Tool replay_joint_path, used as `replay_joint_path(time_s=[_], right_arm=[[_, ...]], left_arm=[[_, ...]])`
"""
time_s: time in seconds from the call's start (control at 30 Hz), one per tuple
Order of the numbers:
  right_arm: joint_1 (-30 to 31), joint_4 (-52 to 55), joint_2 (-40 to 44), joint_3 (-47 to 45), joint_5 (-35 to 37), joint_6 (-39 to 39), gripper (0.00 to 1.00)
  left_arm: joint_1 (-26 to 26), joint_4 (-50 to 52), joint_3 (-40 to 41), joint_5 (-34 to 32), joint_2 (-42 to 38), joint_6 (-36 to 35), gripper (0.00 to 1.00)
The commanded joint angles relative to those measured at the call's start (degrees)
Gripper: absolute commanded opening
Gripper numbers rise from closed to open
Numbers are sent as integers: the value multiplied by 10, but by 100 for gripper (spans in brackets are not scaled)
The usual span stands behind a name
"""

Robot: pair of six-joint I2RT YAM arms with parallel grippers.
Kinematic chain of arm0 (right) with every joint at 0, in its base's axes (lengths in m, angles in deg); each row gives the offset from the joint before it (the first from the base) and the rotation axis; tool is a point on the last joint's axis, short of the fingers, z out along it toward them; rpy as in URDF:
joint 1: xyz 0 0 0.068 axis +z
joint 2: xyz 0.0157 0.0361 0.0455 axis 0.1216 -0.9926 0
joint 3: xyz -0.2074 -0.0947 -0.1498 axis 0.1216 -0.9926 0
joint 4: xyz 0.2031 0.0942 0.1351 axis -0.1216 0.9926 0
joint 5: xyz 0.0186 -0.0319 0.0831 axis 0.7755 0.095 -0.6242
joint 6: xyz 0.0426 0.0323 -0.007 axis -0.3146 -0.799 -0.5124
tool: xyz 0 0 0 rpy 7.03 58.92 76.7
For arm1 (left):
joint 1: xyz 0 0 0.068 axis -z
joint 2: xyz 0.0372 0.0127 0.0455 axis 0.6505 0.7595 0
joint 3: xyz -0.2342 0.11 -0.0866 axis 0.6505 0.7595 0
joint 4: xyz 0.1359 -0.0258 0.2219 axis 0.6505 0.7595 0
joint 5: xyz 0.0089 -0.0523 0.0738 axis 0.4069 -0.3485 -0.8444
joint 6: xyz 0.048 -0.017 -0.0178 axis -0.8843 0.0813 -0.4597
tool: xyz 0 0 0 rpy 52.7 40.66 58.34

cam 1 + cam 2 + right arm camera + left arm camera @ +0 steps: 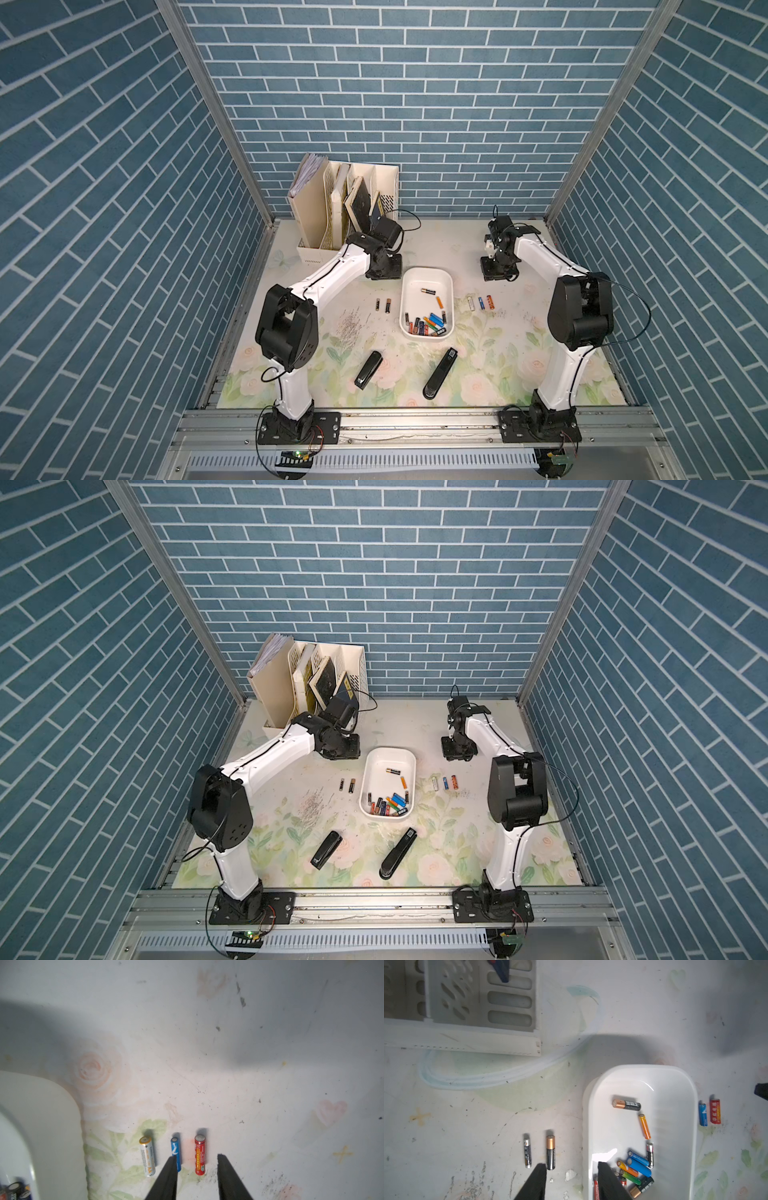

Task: Take the batteries out of the storage box
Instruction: Place the battery at the center of the board, then adjust the battery in the storage box.

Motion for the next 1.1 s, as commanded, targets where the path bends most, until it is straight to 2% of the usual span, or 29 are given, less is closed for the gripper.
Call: replay_joint_path(time_s=[0.0,0.27,0.4,0.8,1.07], right_arm=[[11,35,16,22,-8,2,36],[21,33,19,13,-12,0,36],[21,31,16,10,-15,2,36],[21,25,7,5,-20,6,36],[21,25,6,4,-21,7,36]], left_arm=[[37,24,-29,-25,33,12,46],[113,-8,-59,9,124,32,48],[135,-20,-63,26,161,37,51],[149,-15,-60,17,193,38,51],[150,9,-57,-8,181,37,50]])
